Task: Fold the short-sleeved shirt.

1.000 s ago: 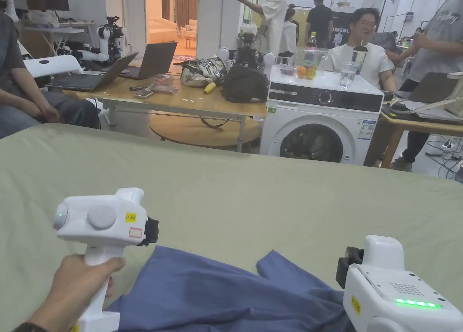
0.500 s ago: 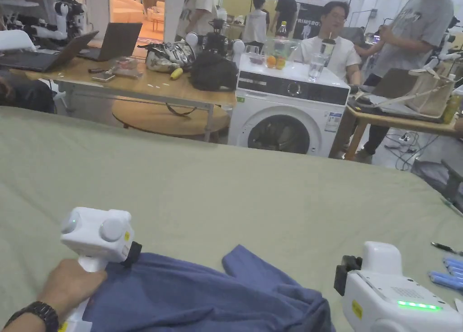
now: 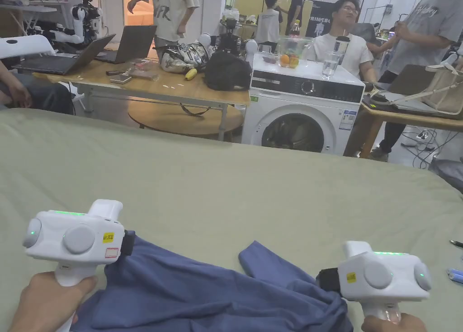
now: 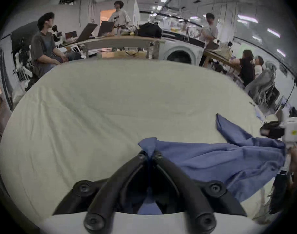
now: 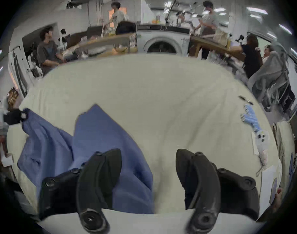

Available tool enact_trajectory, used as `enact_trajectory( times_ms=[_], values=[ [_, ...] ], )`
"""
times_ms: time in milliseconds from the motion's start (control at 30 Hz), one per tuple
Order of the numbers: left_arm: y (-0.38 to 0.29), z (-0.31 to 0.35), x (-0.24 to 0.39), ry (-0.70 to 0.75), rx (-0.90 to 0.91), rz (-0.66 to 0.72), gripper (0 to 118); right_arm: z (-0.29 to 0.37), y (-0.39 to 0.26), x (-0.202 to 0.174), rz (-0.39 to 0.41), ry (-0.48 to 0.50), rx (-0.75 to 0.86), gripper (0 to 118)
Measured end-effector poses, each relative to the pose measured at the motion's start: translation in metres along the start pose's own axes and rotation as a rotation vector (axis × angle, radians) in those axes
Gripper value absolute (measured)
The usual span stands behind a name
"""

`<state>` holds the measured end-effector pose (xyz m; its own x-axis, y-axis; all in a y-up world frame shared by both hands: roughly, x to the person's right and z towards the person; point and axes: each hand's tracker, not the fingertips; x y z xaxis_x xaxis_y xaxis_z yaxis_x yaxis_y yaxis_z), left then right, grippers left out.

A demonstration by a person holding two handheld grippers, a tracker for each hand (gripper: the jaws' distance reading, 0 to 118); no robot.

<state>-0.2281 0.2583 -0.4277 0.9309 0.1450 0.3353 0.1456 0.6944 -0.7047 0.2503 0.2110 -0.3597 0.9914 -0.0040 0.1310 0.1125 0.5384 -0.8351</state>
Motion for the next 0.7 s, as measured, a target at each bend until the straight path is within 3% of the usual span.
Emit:
enact_trajectory(
  times_ms=[100,167,200,233,267,367,467,700],
  values=[
    [-0.007,0.003,-0.002,0.006,-0.006,0.006,0,-0.033,-0.008,-0.003,-0.020,0.003,-0.129,63],
    [-0.011,0.003,-0.004,0.008,-0.013,0.012,0,-0.027,-0.015,-0.005,-0.029,-0.011,-0.029,54],
    [-0.013,0.004,-0.002,0.009,-0.015,0.012,0,-0.024,-0.017,-0.007,-0.029,-0.018,0.001,41],
    [-0.014,0.004,-0.002,0.011,-0.014,0.010,0,-0.023,-0.017,-0.007,-0.021,-0.018,0.002,16],
    [-0.014,0.003,-0.002,0.013,-0.015,0.012,0,-0.024,-0.017,-0.006,-0.015,-0.016,0.004,0],
    [-0.012,0.004,-0.004,0.011,-0.008,0.029,0,-0.014,-0.017,0.008,-0.086,0.043,0.040,0],
    [-0.005,0.016,-0.006,0.016,0.027,0.040,0,0.015,-0.013,0.020,-0.125,-0.020,0.177,0],
    [0.035,0.062,-0.021,0.041,0.148,0.048,0,0.087,0.020,0.048,-0.168,-0.058,0.368,0]
  ],
)
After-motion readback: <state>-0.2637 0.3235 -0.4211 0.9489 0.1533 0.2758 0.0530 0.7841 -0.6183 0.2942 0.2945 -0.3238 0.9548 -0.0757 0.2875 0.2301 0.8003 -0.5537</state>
